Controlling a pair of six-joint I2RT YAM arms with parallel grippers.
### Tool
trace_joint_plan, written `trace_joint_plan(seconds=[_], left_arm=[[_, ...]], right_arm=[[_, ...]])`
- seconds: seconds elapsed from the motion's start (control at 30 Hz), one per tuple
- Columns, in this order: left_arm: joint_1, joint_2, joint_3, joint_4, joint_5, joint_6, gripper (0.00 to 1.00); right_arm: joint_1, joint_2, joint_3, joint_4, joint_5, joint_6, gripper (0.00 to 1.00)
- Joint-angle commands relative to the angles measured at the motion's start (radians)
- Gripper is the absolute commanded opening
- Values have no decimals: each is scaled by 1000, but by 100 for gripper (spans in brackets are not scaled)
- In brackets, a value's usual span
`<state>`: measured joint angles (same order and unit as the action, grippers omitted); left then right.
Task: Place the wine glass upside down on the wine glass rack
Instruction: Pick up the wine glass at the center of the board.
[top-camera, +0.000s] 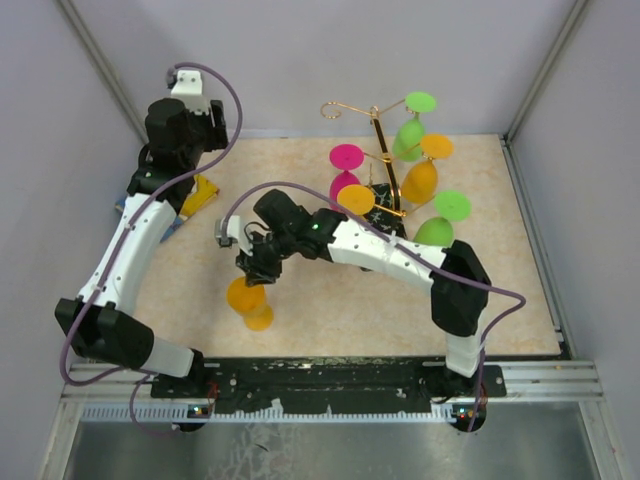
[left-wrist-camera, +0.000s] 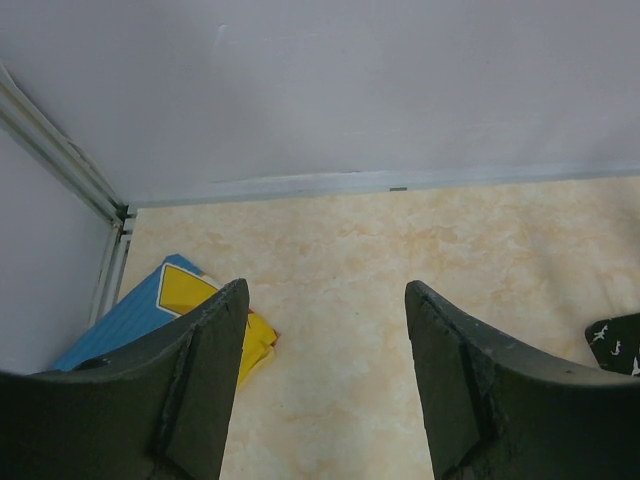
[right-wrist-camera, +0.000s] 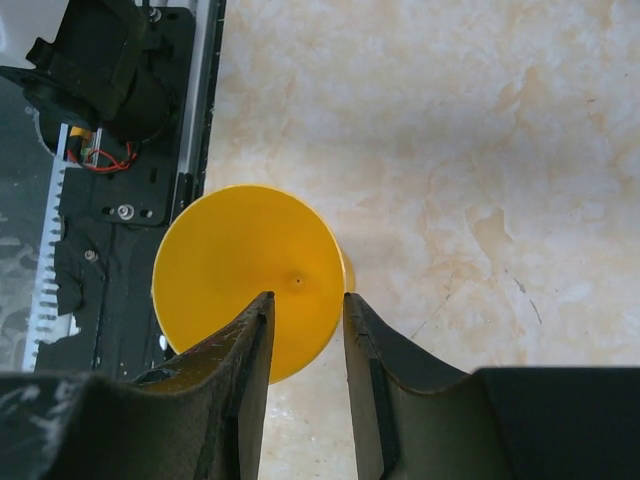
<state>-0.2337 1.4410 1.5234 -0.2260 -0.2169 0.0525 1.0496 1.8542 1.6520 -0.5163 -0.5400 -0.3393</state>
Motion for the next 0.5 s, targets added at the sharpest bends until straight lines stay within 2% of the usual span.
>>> trace_joint_plan(seconds=[0.0, 0.47], left_arm=[[-1, -37, -9, 10, 8, 2, 70], [-1, -62, -31, 25, 2, 13, 70]], right_arm=[[24, 4, 42, 10, 40, -17, 33], [40, 31, 50, -17, 130, -45, 30]])
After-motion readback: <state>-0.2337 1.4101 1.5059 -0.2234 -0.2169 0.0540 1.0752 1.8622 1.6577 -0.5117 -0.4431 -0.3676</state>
